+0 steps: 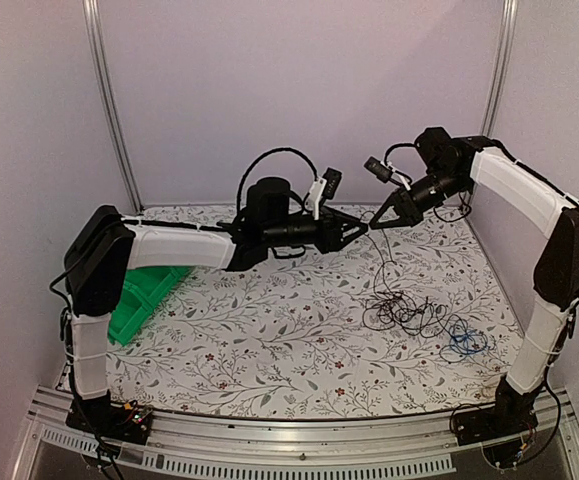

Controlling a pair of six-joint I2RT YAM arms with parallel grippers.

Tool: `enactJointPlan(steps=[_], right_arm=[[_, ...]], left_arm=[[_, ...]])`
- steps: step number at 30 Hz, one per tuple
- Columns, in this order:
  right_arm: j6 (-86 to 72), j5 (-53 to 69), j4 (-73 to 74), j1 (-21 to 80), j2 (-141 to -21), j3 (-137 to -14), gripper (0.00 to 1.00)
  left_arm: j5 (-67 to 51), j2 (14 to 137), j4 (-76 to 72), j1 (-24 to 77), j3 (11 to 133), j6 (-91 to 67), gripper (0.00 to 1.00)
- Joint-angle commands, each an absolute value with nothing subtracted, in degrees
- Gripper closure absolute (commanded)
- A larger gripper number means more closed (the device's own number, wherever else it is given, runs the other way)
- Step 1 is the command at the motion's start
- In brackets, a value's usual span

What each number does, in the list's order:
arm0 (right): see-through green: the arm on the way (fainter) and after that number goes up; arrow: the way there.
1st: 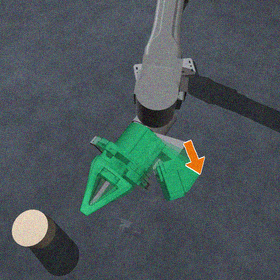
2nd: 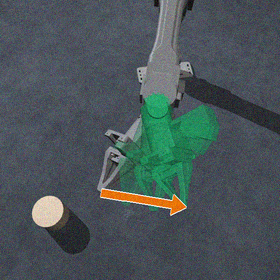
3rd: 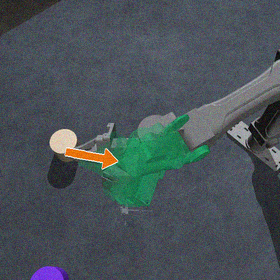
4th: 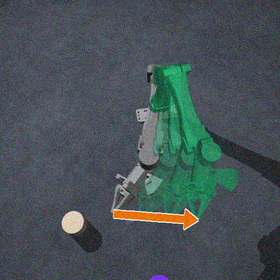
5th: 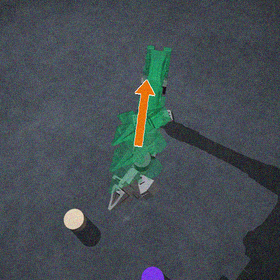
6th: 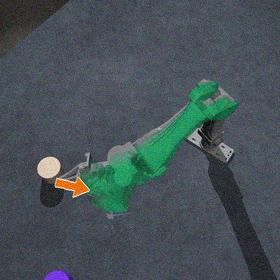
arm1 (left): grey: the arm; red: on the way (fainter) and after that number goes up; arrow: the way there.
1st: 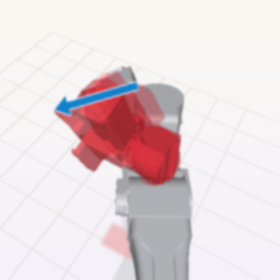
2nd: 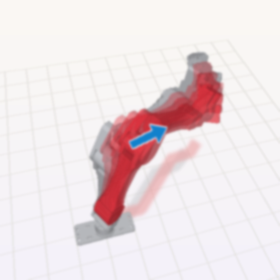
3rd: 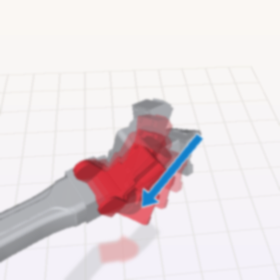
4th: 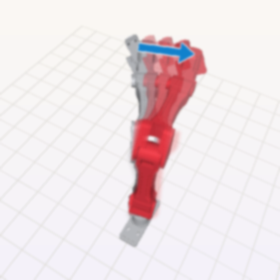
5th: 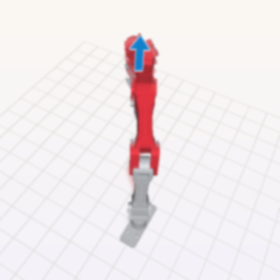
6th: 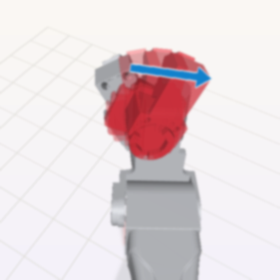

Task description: Untangle the cables

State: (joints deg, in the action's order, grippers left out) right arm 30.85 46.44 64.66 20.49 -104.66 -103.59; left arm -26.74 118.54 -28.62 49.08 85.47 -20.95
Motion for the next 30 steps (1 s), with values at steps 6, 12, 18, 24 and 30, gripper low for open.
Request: enactJointPlan(steps=[6, 12, 18, 24, 30], right_arm=[[29.2, 44.4, 60.6, 21.4, -105.2, -102.5, 0.99], [23.2, 40.7, 42.5, 21.8, -102.1, -88.6, 0.46], [15.2, 36.5, 31.1, 25.5, -104.7, -81.1, 0.48], [9.9, 32.6, 26.7, 25.5, -108.8, -74.7, 0.76], [7.1, 30.5, 23.9, 25.1, -109.0, -66.7, 0.91]], left_arm=[[-25.2, 117.7, -26.9, 49.8, 85.3, -19.9, 1.00], [-22.3, 114.4, -26.7, 49.7, 81.4, -21.7, 1.00], [-20.2, 113.2, -25.2, 49.7, 79.5, -23.2, 1.00], [-14.8, 108.6, -23.6, 49.6, 76.7, -22.6, 1.00], [-7.6, 98.7, -22.4, 49.4, 74.3, -19.9, 1.00]])
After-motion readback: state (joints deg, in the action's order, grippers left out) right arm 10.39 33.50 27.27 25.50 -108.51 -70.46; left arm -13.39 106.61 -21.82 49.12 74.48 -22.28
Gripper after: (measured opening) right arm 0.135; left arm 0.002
